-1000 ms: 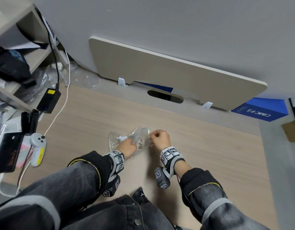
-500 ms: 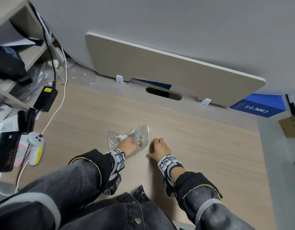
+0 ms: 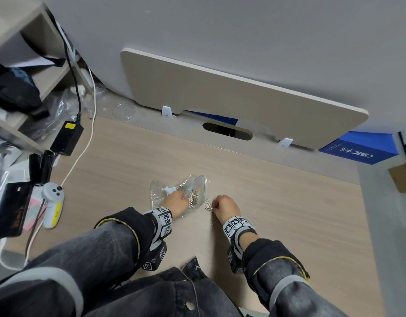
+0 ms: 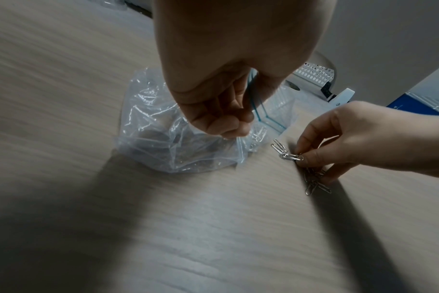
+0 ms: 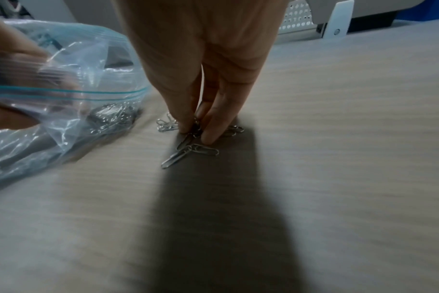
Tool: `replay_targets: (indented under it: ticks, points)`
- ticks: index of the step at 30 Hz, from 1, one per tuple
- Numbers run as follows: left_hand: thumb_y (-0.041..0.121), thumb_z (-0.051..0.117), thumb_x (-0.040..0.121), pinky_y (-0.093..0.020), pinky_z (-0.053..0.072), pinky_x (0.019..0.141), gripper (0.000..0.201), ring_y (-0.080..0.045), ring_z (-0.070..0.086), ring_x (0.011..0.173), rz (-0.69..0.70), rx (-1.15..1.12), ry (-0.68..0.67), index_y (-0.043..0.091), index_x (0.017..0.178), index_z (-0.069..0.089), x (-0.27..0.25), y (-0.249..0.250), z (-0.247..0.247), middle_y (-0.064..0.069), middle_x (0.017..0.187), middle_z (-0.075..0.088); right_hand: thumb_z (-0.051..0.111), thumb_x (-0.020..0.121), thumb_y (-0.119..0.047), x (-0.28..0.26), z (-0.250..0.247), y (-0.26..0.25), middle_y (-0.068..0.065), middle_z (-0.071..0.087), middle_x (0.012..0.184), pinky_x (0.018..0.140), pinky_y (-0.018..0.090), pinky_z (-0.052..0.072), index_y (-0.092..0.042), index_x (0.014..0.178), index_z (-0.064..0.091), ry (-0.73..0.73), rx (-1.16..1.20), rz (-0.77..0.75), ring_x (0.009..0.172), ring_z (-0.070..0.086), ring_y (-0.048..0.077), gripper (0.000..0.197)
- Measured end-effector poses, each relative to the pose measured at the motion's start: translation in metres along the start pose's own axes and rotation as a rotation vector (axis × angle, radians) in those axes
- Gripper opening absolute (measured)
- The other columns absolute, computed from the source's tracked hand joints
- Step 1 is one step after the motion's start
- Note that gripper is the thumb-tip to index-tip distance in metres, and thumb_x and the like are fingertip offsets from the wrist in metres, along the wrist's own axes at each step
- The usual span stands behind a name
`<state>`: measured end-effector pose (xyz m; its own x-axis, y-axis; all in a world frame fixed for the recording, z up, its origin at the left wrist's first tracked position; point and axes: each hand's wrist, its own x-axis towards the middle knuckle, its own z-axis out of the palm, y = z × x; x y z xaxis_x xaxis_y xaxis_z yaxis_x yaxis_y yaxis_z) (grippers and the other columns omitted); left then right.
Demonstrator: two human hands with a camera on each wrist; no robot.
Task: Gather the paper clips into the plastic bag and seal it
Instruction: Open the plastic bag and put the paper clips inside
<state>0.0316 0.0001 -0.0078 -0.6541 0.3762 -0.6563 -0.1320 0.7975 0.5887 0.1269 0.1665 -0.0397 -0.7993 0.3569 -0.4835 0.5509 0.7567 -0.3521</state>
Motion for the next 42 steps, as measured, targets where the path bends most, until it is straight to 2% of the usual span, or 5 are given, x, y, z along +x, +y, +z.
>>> replay_targets:
  ticks: [6, 14, 26, 36, 42]
  points:
    - [0.02, 0.044, 0.086, -0.041, 0.054, 0.077, 0.024, -0.029, 0.06, 0.069, -0.004, -0.01, 0.004, 0.005, 0.088, 0.064, 0.001, 0.0, 0.0, -0.008, 0.073, 0.061, 0.063, 0.074, -0.004, 0.002, -0.006, 0.007, 0.001, 0.067, 0.078, 0.075, 0.03, 0.053, -0.027, 0.057, 0.051, -0.012, 0.226, 0.095, 0.083, 0.066, 0.024, 0.031]
    - [0.025, 0.043, 0.085, -0.037, 0.054, 0.078, 0.023, -0.03, 0.065, 0.078, -0.011, -0.004, -0.015, 0.012, 0.083, 0.062, -0.001, 0.0, 0.0, -0.01, 0.079, 0.066, 0.064, 0.074, 0.008, 0.005, -0.036, -0.01, 0.007, 0.061, 0.06, 0.046, 0.023, 0.052, -0.01, 0.066, 0.06, 0.01, 0.699, 0.185, 0.043, 0.059, 0.014, 0.02]
    - [0.02, 0.043, 0.086, -0.039, 0.054, 0.074, 0.019, -0.028, 0.059, 0.067, -0.014, -0.027, -0.02, 0.019, 0.072, 0.056, 0.0, 0.003, 0.0, -0.005, 0.07, 0.06, 0.059, 0.081, -0.009, 0.02, -0.036, -0.038, 0.011, 0.069, 0.066, 0.067, 0.047, 0.06, -0.013, 0.069, 0.067, 0.134, 0.637, 0.112, 0.062, 0.07, 0.032, 0.015]
    - [0.019, 0.04, 0.093, -0.035, 0.05, 0.075, 0.025, -0.028, 0.06, 0.074, 0.032, 0.031, -0.062, 0.012, 0.082, 0.061, -0.001, 0.012, 0.007, -0.008, 0.077, 0.062, 0.053, 0.084, -0.013, -0.007, -0.024, 0.026, 0.013, 0.064, 0.111, 0.084, 0.031, 0.049, -0.006, 0.107, 0.061, -0.074, 0.178, 0.38, 0.104, 0.062, 0.032, 0.026]
    - [0.019, 0.039, 0.094, -0.035, 0.05, 0.079, 0.026, -0.031, 0.064, 0.085, 0.036, 0.062, -0.055, 0.008, 0.09, 0.062, -0.001, 0.013, 0.01, -0.011, 0.083, 0.063, 0.054, 0.075, -0.002, -0.004, -0.006, 0.019, 0.011, 0.072, 0.088, 0.079, 0.045, 0.06, -0.019, 0.071, 0.066, -0.081, 0.478, 0.36, 0.083, 0.071, 0.031, 0.021]
